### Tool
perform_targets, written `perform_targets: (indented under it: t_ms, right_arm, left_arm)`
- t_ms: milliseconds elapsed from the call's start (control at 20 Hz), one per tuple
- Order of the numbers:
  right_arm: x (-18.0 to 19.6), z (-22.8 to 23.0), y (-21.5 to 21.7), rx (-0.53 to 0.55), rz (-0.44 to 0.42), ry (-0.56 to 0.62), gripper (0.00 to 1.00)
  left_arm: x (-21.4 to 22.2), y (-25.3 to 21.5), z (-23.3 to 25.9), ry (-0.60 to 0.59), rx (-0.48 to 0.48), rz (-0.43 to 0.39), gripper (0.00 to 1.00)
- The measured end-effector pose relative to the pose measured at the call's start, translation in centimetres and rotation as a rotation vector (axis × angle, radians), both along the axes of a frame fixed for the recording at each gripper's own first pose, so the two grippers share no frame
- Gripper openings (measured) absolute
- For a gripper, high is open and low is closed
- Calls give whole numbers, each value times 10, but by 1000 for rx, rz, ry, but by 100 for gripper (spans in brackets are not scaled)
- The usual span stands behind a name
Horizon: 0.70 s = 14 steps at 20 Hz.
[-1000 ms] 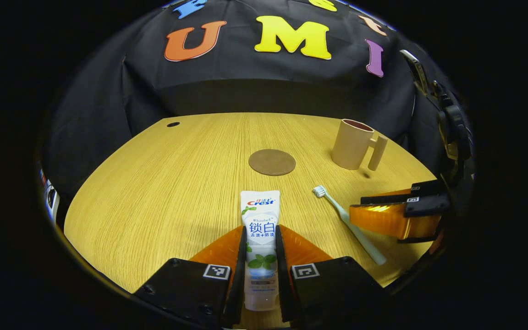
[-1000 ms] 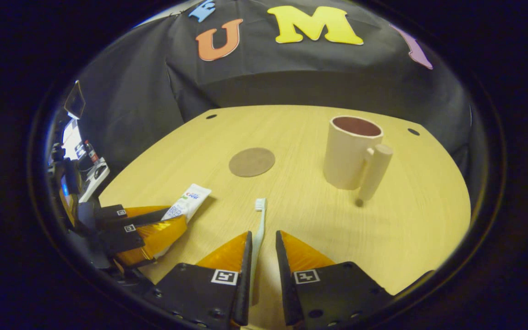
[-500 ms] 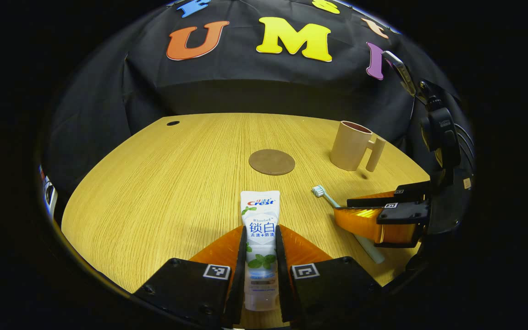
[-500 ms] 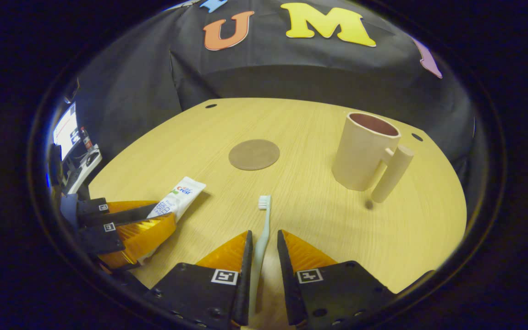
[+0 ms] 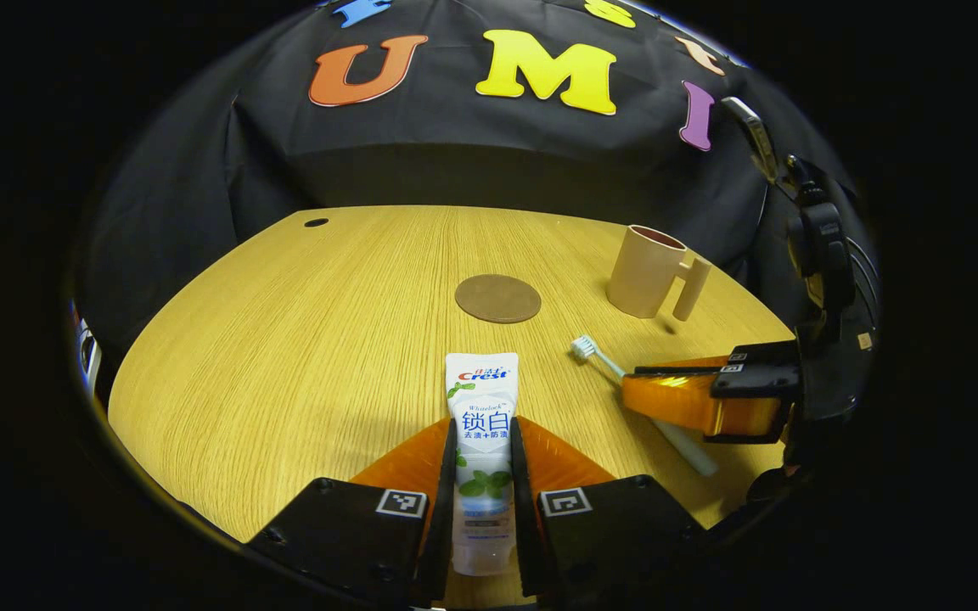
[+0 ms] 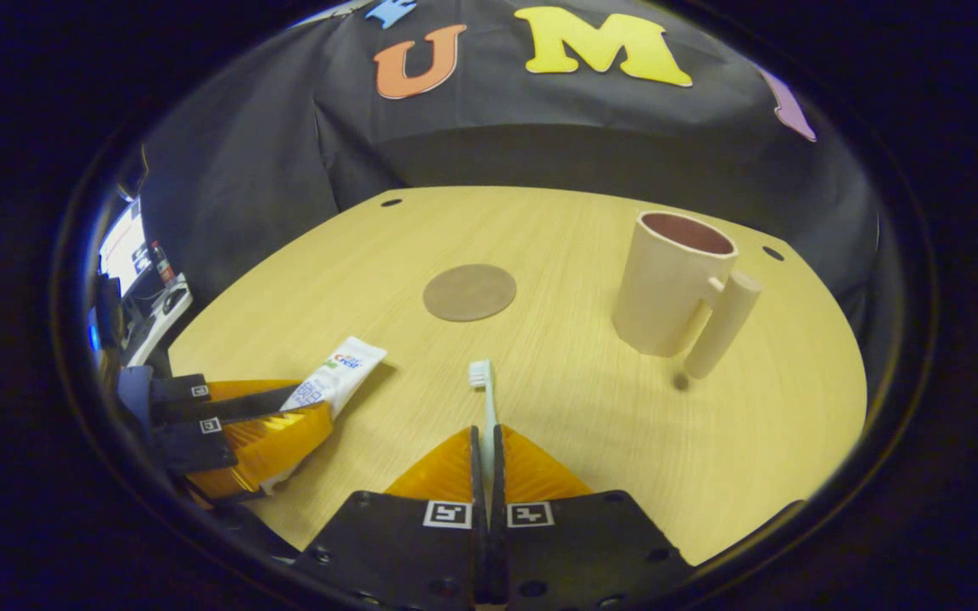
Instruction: Put the toothbrush and toothpaste on the desktop into the cup, then pick up the cup and place it on the coaster on the desktop.
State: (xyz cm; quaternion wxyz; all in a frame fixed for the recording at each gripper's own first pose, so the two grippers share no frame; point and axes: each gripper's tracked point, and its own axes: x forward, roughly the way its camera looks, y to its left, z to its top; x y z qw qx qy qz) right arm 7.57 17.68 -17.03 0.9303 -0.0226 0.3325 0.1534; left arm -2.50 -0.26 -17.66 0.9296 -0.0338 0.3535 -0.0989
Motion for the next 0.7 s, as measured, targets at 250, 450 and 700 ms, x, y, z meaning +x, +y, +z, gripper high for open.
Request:
perform_targets:
  t_ms: [250, 450, 700]
  right_arm:
    - [4, 48, -17, 87, -39, -99, 0]
    - [16, 96, -37, 148, -68, -203, 0]
    - [59, 173, -64, 208, -114, -399, 0]
  left_arm:
    - [4, -2, 7, -18, -9, 15, 35]
    - [8, -12, 21, -56, -40, 17, 34]
    - [20, -27, 39, -92, -93, 24, 34]
